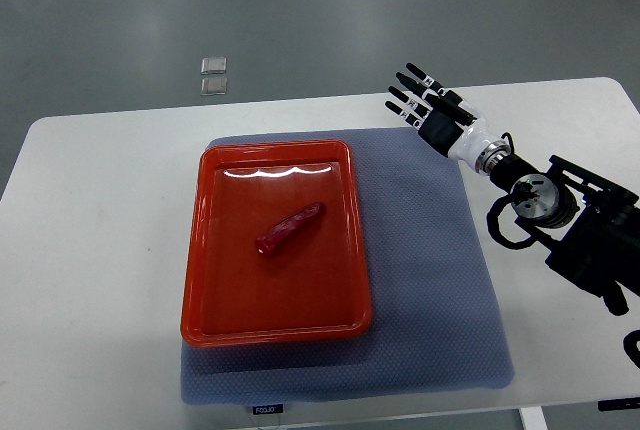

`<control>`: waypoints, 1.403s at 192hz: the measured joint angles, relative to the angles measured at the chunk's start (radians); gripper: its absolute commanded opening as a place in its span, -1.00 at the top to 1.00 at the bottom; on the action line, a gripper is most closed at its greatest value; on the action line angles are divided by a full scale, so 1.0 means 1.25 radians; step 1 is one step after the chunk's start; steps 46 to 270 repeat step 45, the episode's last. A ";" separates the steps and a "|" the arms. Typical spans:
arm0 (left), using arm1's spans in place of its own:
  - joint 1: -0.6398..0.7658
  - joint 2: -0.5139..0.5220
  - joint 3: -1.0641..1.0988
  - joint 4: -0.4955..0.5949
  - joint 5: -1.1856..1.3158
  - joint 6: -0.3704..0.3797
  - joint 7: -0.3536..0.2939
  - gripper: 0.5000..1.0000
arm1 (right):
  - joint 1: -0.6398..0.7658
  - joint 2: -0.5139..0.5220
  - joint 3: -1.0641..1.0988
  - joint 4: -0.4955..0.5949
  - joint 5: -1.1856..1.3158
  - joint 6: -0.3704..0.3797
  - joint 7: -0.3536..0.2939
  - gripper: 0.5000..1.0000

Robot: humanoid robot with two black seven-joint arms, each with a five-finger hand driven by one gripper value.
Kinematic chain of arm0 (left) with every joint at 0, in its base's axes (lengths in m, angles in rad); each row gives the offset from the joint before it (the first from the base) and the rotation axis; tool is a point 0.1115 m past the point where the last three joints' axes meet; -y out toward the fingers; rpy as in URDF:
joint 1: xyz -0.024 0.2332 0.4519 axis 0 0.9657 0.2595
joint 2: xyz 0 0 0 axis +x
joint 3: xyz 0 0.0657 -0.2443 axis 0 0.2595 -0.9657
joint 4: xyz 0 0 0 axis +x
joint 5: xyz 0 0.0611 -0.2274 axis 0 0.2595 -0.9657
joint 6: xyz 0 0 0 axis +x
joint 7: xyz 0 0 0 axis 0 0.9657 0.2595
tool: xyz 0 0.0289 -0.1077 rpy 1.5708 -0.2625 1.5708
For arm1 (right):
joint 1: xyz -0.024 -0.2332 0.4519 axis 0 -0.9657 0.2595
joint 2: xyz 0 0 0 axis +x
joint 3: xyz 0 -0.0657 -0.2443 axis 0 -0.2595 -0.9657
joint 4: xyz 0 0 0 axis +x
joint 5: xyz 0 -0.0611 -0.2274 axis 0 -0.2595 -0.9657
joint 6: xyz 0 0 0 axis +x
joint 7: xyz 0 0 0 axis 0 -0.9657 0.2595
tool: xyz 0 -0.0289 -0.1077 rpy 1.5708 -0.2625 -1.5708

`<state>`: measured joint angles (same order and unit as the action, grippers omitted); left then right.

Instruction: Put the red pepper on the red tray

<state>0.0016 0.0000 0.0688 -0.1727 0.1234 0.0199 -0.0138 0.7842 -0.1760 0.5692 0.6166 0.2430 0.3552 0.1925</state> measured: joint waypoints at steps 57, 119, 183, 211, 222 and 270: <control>0.000 0.000 0.000 0.000 0.000 0.000 0.000 -1.00 | -0.002 -0.010 -0.001 0.000 -0.006 0.002 0.001 -0.65; 0.000 0.000 0.000 0.000 0.000 0.000 0.000 -1.00 | -0.002 -0.010 -0.001 0.000 -0.006 0.002 0.001 -0.65; 0.000 0.000 0.000 0.000 0.000 0.000 0.000 -1.00 | -0.002 -0.010 -0.001 0.000 -0.006 0.002 0.001 -0.65; 0.000 0.000 0.000 0.000 0.000 0.000 0.000 -1.00 | -0.002 -0.010 -0.001 0.000 -0.006 0.002 0.001 -0.65; 0.000 0.000 0.000 0.000 0.000 0.000 0.000 -1.00 | -0.002 -0.010 -0.001 0.000 -0.006 0.002 0.001 -0.65; 0.000 0.000 0.000 0.000 0.000 0.000 0.000 -1.00 | -0.002 -0.010 -0.001 0.000 -0.006 0.002 0.001 -0.65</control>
